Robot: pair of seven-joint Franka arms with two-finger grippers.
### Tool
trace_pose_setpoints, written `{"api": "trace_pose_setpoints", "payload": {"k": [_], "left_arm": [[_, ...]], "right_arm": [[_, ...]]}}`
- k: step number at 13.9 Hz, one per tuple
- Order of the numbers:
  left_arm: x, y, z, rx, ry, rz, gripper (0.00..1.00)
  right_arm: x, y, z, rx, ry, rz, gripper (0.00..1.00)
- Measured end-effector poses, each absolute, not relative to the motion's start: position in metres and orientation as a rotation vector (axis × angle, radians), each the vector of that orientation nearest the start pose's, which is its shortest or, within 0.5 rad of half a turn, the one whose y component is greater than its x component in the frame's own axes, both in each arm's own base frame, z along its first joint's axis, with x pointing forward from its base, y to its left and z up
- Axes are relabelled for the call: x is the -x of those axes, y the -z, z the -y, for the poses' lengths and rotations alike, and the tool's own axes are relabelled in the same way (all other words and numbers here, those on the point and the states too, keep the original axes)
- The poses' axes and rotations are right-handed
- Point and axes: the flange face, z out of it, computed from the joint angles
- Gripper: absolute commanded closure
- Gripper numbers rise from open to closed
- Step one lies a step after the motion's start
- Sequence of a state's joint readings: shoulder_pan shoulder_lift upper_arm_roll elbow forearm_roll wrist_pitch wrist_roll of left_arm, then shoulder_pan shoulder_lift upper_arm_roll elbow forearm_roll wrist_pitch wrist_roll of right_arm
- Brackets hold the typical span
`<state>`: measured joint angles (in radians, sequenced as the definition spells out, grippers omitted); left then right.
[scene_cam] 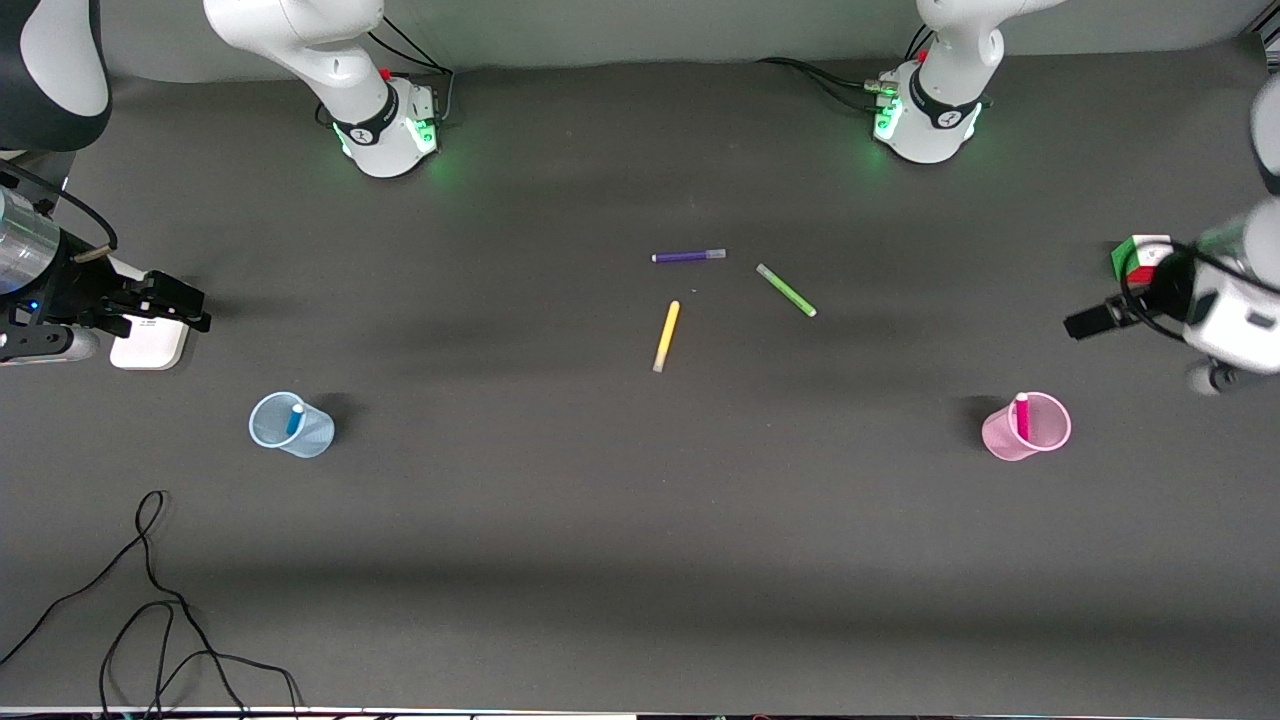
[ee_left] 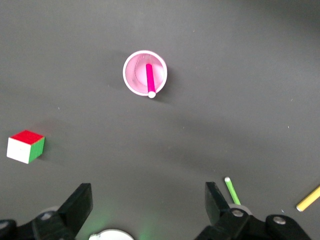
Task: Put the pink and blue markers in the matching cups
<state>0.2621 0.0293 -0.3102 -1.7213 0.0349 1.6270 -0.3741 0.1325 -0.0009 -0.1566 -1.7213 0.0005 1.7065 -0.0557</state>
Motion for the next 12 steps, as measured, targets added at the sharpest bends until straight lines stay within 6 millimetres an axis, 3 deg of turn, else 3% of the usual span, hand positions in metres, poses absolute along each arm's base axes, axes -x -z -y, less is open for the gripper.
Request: {"api": "trace_pose_setpoints", "payload": {"k": [2, 4, 7, 12], "left_arm": [[-0.533, -0.550, 0.034, 3.041, -0.068, 0.423, 0.00], [-0.523, -0.559, 0.023, 3.050, -0.007, 0.311, 0.00], [-0.522, -0.561, -0.006, 3.056, -0.006, 0.284, 0.00], [-0.521, -0.563, -0.005, 3.060, -0.013, 0.220, 0.00]], "right_arm": [[-0.561, -0.565, 0.012, 3.140, -0.022, 0.046, 0.00], [-0.561, -0.564, 0.010, 3.141, -0.024, 0.008, 0.00], [-0.562, -0.562, 0.009, 3.141, -0.031, -0.011, 0.00], [-0.562, -0.564, 0.006, 3.140, -0.023, -0.081, 0.00]]}}
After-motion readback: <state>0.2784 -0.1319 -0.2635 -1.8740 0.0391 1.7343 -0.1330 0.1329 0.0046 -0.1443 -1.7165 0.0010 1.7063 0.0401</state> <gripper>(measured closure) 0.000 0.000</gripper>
